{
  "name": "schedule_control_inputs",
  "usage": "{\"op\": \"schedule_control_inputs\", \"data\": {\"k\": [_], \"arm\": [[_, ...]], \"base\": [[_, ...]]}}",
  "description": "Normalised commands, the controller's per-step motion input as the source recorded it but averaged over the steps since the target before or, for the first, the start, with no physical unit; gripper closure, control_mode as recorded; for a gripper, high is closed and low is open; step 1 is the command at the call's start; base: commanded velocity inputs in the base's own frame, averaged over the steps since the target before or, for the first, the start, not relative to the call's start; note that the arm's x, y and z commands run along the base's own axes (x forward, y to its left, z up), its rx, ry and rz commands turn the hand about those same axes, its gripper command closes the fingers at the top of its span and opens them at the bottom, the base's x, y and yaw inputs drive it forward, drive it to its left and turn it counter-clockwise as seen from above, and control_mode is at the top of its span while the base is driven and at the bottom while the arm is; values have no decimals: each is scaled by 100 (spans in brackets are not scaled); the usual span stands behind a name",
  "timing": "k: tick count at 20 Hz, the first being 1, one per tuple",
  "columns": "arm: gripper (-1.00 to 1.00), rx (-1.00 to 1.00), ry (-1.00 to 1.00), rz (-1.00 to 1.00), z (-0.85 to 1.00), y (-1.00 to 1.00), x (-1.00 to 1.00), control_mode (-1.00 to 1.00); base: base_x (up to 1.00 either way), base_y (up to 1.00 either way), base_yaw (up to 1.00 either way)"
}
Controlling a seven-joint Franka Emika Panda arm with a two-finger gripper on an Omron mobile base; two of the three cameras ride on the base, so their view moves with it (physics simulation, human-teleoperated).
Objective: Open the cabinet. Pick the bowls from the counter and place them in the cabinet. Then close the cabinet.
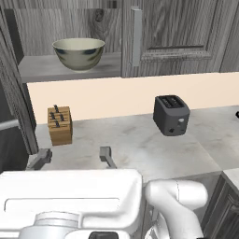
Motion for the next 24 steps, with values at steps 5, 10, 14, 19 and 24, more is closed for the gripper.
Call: {"op": "schedule_control_inputs", "data": {"k": [5, 10, 14, 19, 24], "arm": [[-100, -1, 0, 0, 0, 30, 27, -100], [-100, 0, 0, 0, 0, 25, 25, -100], [-100, 0, 0, 0, 0, 48, 13, -100], [-100, 0, 3, 5, 0, 15, 12, -100], [-100, 0, 8, 8, -2, 14, 25, -100]], "base": [[0, 0, 0], [0, 0, 0], [0, 0, 0], [0, 0, 0], [0, 0, 0]]}}
